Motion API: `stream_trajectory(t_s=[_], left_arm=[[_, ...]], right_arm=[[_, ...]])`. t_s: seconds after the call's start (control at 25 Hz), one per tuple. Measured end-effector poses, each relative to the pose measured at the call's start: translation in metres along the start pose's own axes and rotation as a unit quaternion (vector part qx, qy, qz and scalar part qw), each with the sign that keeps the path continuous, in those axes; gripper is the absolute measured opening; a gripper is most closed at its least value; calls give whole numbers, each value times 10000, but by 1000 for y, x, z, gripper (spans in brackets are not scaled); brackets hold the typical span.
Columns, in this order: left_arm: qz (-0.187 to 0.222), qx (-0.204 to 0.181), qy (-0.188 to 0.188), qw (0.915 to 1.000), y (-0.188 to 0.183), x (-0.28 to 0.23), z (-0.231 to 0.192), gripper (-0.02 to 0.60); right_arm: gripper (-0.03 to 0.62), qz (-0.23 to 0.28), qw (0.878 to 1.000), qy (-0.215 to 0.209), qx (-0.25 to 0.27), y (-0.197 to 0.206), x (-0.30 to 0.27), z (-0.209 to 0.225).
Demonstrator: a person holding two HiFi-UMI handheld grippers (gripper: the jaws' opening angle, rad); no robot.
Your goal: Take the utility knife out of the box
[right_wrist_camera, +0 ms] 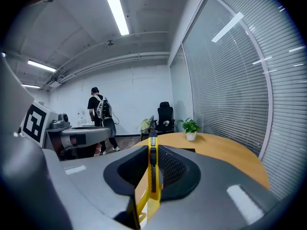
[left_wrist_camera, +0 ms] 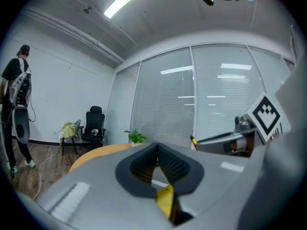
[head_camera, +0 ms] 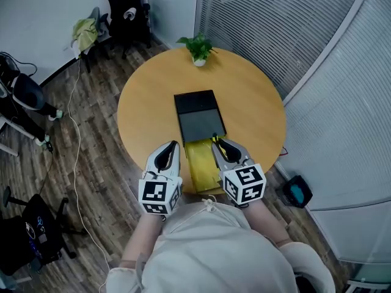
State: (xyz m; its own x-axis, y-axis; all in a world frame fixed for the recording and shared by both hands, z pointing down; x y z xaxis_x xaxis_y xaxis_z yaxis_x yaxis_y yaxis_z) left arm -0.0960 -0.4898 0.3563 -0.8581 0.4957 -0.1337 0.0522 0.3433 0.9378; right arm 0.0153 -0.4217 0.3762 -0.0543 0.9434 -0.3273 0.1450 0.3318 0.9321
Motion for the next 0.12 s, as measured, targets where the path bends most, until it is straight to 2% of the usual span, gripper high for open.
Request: stream_trajectory(t_s=[0.12], left_arm=[[1, 0, 2, 10000, 1, 0, -3, 6]], right_arm=[[66, -13, 10000, 7, -31, 3, -3, 0]])
Point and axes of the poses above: the fingertips, and each gripper's own axes: x backward along the fingers, z to its right, y out of its underside, the point moved 1 cm from there along x, backward along the fingers, and after that the axes turned 14 degrees about x, right-handed, at the moved point
